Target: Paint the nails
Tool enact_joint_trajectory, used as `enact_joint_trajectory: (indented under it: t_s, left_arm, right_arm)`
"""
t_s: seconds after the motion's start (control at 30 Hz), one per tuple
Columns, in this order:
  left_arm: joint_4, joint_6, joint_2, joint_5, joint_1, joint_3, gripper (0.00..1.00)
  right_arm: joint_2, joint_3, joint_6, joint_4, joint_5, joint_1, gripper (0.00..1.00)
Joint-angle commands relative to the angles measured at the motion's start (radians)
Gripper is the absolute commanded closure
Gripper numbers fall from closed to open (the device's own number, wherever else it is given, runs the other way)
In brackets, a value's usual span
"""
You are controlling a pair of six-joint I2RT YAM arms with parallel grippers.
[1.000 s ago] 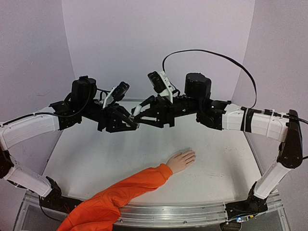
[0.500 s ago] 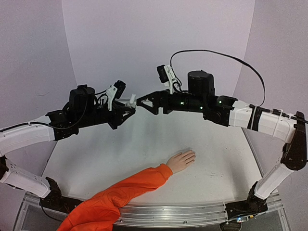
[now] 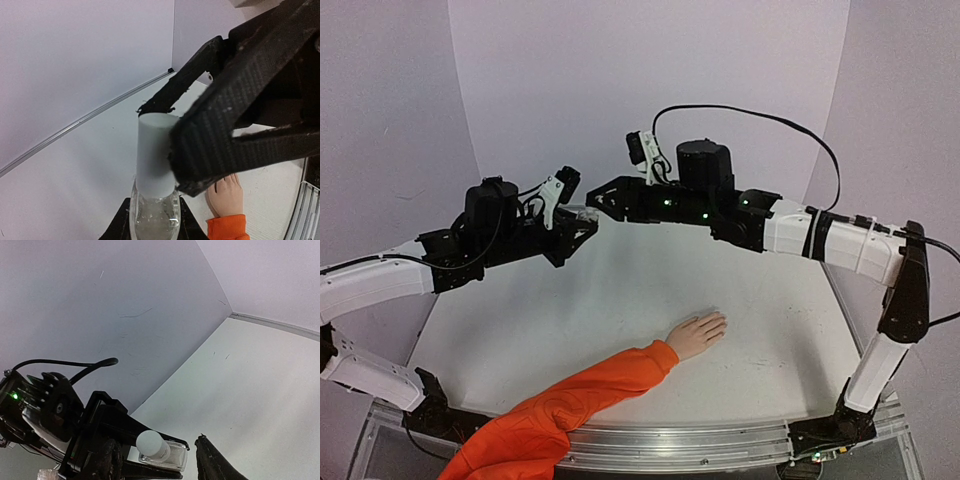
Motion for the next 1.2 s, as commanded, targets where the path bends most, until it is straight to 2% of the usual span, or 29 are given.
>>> enact_joint_trajectory:
  t_s: [0.0, 0.23, 0.5, 0.67, 0.73, 0.8, 0.83, 0.87, 0.9, 0.93, 1.03, 1.17]
  left_arm:
    - [0.057, 0.013, -0.003, 0.023, -0.005, 0.023, 1.00]
    - [0.056, 0.011, -0.003, 0.069, -0.006, 0.026, 1.00]
    - [0.050, -0.003, 0.005, 0.127, -0.005, 0.043, 1.00]
    - [0.043, -0.013, 0.003, 0.211, -0.005, 0.055, 1.00]
    - [0.040, -0.019, -0.002, 0.310, 0.006, 0.062, 1.00]
    - [0.040, -0.070, -0.003, 0.519, 0.046, 0.077, 1.00]
    - [0.040, -0.096, 0.001, 0.681, 0.076, 0.091, 1.00]
    - [0.039, -0.118, 0.020, 0.852, 0.099, 0.111, 1.00]
    - [0.039, -0.133, 0.037, 1.030, 0.116, 0.136, 1.00]
    - [0.040, -0.153, 0.047, 1.133, 0.124, 0.155, 1.00]
    - [0.040, -0.157, 0.034, 1.225, 0.129, 0.168, 1.00]
    - [0.039, -0.136, 0.009, 1.157, 0.130, 0.170, 1.00]
  right_arm:
    - [0.007, 0.069, 0.010, 0.032, 0.016, 0.008, 0.53]
    - [0.019, 0.078, 0.008, 0.040, 0.002, 0.007, 0.61]
    - [0.021, 0.071, -0.003, 0.055, -0.032, 0.007, 0.65]
    - [0.002, 0.042, -0.038, 0.085, -0.092, 0.006, 0.81]
    - [-0.022, 0.013, -0.085, 0.094, -0.121, 0.006, 0.90]
    - [-0.062, -0.038, -0.172, 0.140, -0.254, -0.002, 0.96]
    - [-0.077, -0.072, -0.237, 0.169, -0.381, -0.003, 1.00]
    - [-0.090, -0.104, -0.334, 0.190, -0.624, -0.004, 1.00]
    - [-0.102, -0.136, -0.377, 0.212, -0.795, -0.004, 1.00]
    - [-0.112, -0.159, -0.385, 0.236, -0.874, -0.004, 1.00]
    - [-0.122, -0.183, -0.371, 0.248, -0.893, -0.003, 1.00]
    - [-0.130, -0.204, -0.368, 0.260, -0.829, -0.003, 1.00]
